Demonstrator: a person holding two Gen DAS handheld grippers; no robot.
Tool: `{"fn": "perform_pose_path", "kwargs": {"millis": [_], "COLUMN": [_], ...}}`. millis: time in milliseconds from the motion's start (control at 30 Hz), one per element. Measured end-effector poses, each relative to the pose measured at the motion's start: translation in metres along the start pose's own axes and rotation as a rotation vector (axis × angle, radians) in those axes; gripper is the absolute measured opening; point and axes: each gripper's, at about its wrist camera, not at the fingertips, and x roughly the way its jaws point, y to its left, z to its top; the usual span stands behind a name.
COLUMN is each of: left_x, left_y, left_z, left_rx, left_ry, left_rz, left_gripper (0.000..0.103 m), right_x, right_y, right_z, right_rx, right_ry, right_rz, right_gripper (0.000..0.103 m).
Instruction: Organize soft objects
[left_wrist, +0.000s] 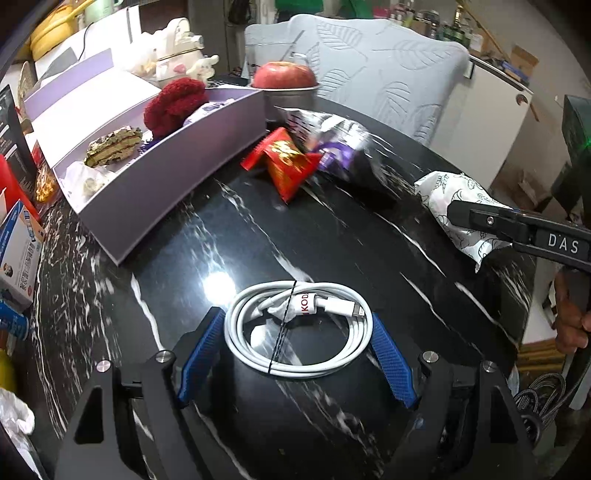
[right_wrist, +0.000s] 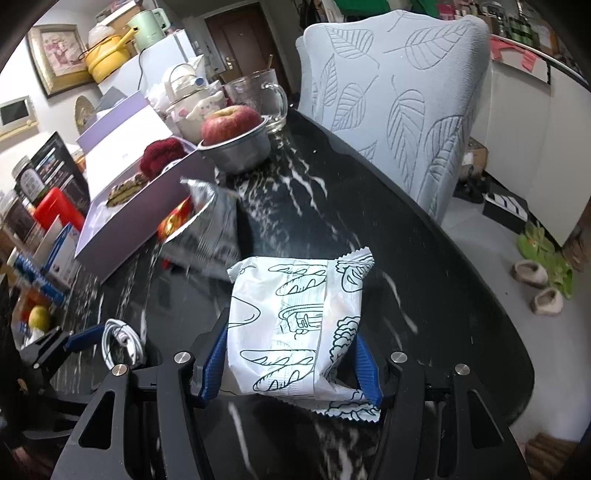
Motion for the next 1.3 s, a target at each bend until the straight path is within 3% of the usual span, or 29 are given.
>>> {"fn": "perform_pose_path", "kwargs": {"millis": [300,400,600,700,733,833,967,1300], "left_x": [-0.018,-0.018,-0.017,-0.017,-0.017,-0.019,-0.024,-0.042], "left_y": [-0.008,-0.006,-0.004,-0.004,-0.004,-0.004,-0.003,0.01], "left_z": [-0.025,-0.026,-0.025,-0.026,-0.026,-0.028,-0.03,-0.036], "left_rx": [0.022,0.024,0.02,0.022,0.021,0.02,0.009,-0.036], "left_ry": [0.008,0.006,0.004,-0.003,-0.005,-0.006,-0.007,-0.038], "left_rz": [-0.016,-0.012,-0.019,-0.019,-0.02,-0.021,-0.043,-0.035], "left_gripper": [0.079,0.079,0.079,0.079,0.079,0.079,0.079,0.079], "right_x": [-0.022,-0.021,-0.016,-0.016,-0.017,-0.019,-0.02,-0.021], "right_y": [0.017,0.024,0.029,0.026,0.025,0.024,0.028,0.064], "right_z": [-0.035,-0.043,-0.045,-0.046,-0.046,-0.045,-0.045,-0.058], "right_rx": [-0.062,-0.097,-0.117,-0.111,-0.109,-0.099,-0.119,-0.19], "right_ry": [0.015,0.023,-0.005,-0.014,-0.016,-0.021,-0.017,0.007], "right_rz": [0.025,0.009,-0.039,-0.047,-0.038,-0.039,-0.042,0.057], "right_gripper": [0.06,0.08,0.083,0.077,0.067,0.059,0.057,0.055]}}
